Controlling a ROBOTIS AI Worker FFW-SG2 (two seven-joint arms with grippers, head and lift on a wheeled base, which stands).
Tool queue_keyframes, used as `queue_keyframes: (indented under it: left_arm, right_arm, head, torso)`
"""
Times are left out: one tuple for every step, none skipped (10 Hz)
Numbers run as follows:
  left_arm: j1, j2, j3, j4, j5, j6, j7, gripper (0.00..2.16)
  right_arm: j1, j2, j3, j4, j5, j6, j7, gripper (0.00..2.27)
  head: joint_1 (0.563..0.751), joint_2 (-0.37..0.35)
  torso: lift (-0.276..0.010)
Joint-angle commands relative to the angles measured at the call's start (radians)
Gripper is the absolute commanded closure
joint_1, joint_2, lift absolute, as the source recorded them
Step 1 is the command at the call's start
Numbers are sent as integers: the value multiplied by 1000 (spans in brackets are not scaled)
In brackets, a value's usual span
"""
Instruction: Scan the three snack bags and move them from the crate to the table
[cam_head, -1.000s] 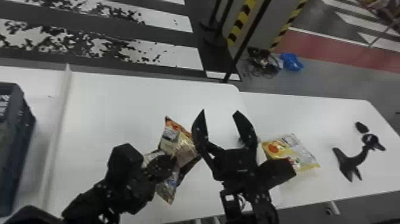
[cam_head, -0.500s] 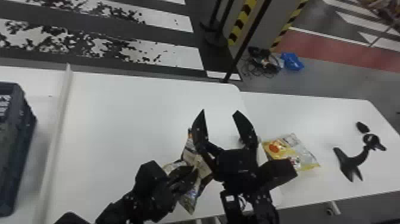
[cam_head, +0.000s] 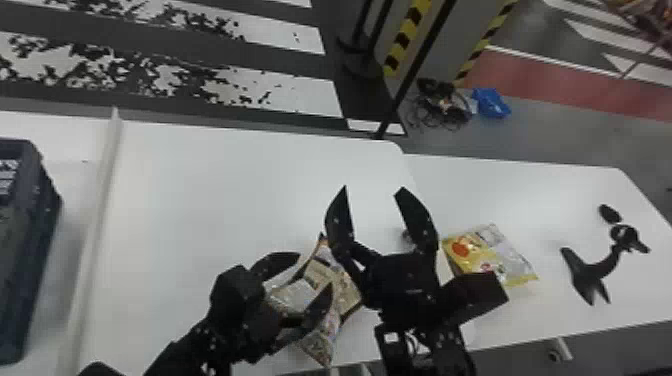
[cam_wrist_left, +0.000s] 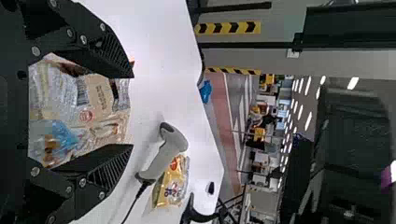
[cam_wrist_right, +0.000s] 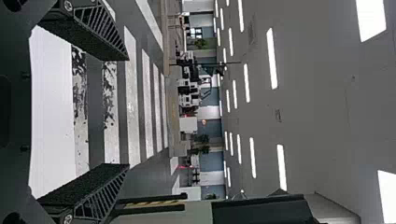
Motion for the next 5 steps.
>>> queue_keyframes:
  left_arm:
    - [53,15,92,-71,22,-30,-1,29]
    - [90,20,170,-114,39,-48,0,29]
    - [125,20,244,-158,68,-64,57,29]
    - [157,20,311,-204,105,-76,135,29]
    - [188,20,402,-255,163,-79,138,29]
  right_arm:
    - [11,0,-7,-5,0,0,0,73]
    - [17,0,-9,-7,0,0,0,73]
    - [20,3,-9,-7,0,-3,0,90]
    - [25,4,-6,-5,0,0,0,93]
    - [29,6,-2,-4,0,0,0,140]
  head:
    - [695,-350]
    - [695,-350]
    - [695,-350]
    - [695,-350]
    - [695,-287]
  torso:
    - [-62]
    - [-62]
    - [-62]
    - [-62]
    - [-62]
